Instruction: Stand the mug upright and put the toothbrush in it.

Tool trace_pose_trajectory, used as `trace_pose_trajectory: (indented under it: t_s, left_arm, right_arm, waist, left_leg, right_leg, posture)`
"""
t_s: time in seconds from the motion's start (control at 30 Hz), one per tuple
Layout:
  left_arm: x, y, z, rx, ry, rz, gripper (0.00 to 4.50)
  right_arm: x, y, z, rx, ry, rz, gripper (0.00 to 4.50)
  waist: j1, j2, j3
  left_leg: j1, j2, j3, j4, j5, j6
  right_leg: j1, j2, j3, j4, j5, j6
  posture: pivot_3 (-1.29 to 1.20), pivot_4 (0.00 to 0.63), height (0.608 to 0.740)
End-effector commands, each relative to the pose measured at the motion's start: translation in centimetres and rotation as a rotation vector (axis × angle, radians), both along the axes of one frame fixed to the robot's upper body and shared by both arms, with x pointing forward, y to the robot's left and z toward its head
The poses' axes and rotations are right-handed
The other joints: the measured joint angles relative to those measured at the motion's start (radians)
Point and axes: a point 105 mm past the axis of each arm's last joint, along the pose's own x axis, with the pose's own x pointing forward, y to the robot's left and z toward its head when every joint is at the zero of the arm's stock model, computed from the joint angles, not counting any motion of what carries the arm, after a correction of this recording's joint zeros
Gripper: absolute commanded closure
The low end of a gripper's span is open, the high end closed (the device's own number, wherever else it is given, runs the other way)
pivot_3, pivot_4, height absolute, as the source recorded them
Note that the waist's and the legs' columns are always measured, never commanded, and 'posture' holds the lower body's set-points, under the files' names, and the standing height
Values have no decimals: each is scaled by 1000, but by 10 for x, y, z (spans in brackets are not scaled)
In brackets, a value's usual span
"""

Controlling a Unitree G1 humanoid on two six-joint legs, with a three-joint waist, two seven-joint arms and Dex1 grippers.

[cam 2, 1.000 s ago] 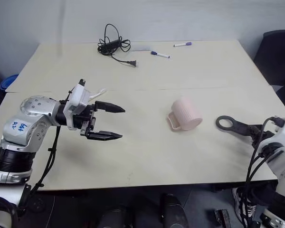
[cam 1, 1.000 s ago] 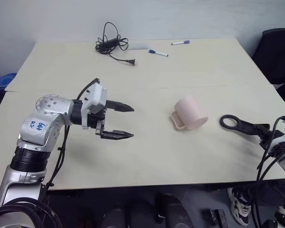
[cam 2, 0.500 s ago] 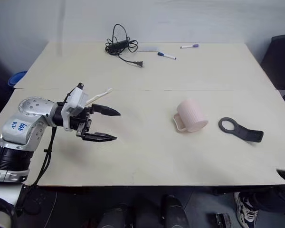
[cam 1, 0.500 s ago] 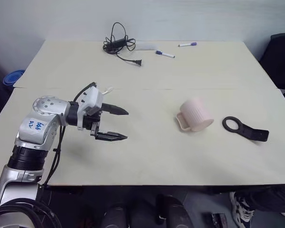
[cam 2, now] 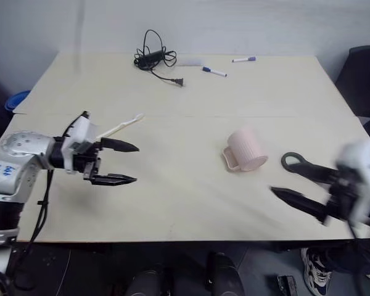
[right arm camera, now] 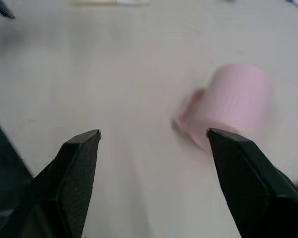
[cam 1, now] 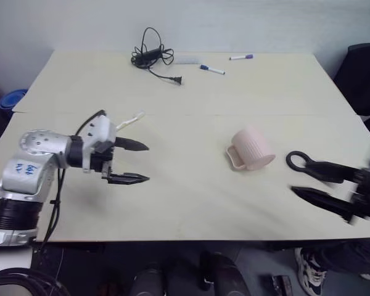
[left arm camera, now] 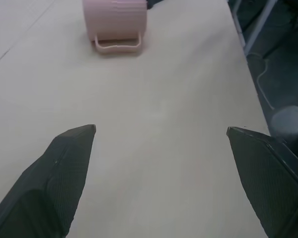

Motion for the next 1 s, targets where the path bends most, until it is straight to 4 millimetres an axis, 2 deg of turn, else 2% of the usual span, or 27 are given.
trace_pose_trajectory:
  t_s: [0.03,0.1,0.17,0.27,0.5,0.77,1.0]
  left_arm:
    - [-4,10,14,10,-59,42,0]
    - [-6,13,15,13,-64,59,0]
    - [-9,15,15,15,-68,75,0]
    - [-13,16,16,16,-69,85,0]
    - [-18,16,14,20,-68,106,0]
    - [-17,16,13,33,-76,113,0]
    - [-16,15,10,35,-80,113,0]
  right_arm:
    - [24,40,-13,62,30,4,2039]
    - [38,60,-18,78,48,2,2749]
    - [61,70,-32,14,67,-75,3406]
    - [87,68,-47,-124,67,-196,3406]
    - [119,54,-52,-223,55,-323,3406]
    - [129,41,-71,-316,84,-357,3406]
    - [134,29,-74,-313,108,-415,3406]
  waist:
    - [2,-1,0]
    - [1,0,1]
    - [2,0,1]
    - [2,0,1]
    - [-1,0,1]
    - [-1,0,1]
    - [-1,-1,0]
  left_leg:
    - [-1,-1,-1,0,0,0]
    - [-2,0,-2,1,0,0]
    - [-2,-1,-2,1,0,0]
    - [-5,-1,-2,2,0,1]
    - [-7,-1,-3,2,0,3]
    - [-6,-1,-3,2,0,2]
    - [-5,-1,-2,3,0,2]
  right_leg:
    - [0,0,-1,0,0,0]
    - [0,0,-4,0,0,0]
    - [-1,-1,-5,1,0,-1]
    - [-1,-2,-7,3,0,0]
    - [-2,-2,-10,2,1,1]
    - [-1,-2,-10,3,1,1]
    - [-1,-2,-10,3,1,1]
  posture:
    - [0,150,740]
    - [0,150,740]
    - [0,150,740]
    - [0,150,740]
    - [0,150,740]
    - [0,150,740]
    - [0,150,740]
